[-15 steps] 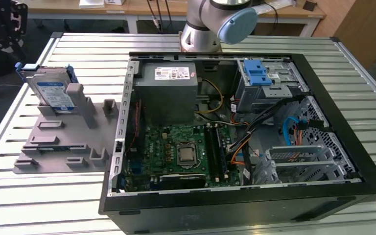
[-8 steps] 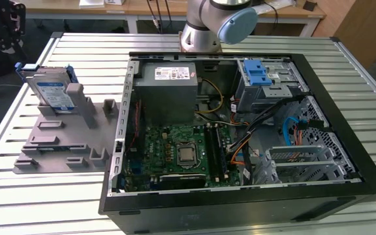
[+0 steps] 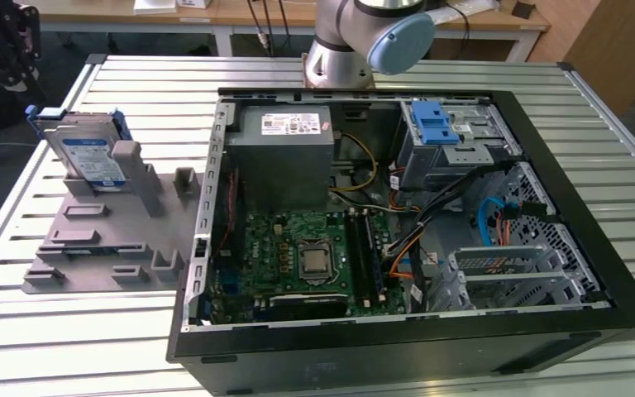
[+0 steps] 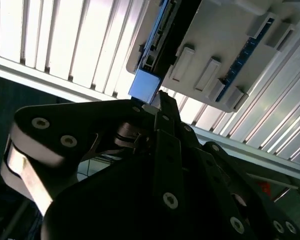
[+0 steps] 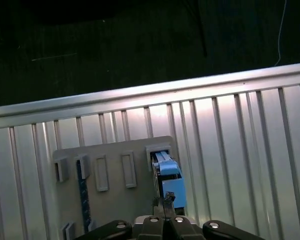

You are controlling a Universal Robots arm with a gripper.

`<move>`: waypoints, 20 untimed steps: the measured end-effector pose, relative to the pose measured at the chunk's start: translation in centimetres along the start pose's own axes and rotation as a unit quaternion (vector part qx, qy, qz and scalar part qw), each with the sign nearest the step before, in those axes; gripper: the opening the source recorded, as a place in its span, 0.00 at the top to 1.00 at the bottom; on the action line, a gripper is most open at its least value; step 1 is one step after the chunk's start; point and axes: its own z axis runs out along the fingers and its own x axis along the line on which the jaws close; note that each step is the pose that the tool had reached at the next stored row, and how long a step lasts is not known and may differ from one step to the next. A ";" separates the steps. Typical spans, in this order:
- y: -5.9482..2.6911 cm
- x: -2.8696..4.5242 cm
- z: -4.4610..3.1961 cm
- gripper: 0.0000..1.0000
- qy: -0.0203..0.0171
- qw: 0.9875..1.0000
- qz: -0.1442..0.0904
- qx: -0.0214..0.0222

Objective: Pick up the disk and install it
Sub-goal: 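Pick up the disk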

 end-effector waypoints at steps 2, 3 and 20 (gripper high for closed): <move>-0.02 -0.12 0.02 0.89 0.000 1.000 -0.004 0.000; -0.02 -0.23 0.04 0.83 0.000 1.000 -0.005 0.000; 0.04 -0.74 2.32 0.35 0.004 1.000 -0.028 0.005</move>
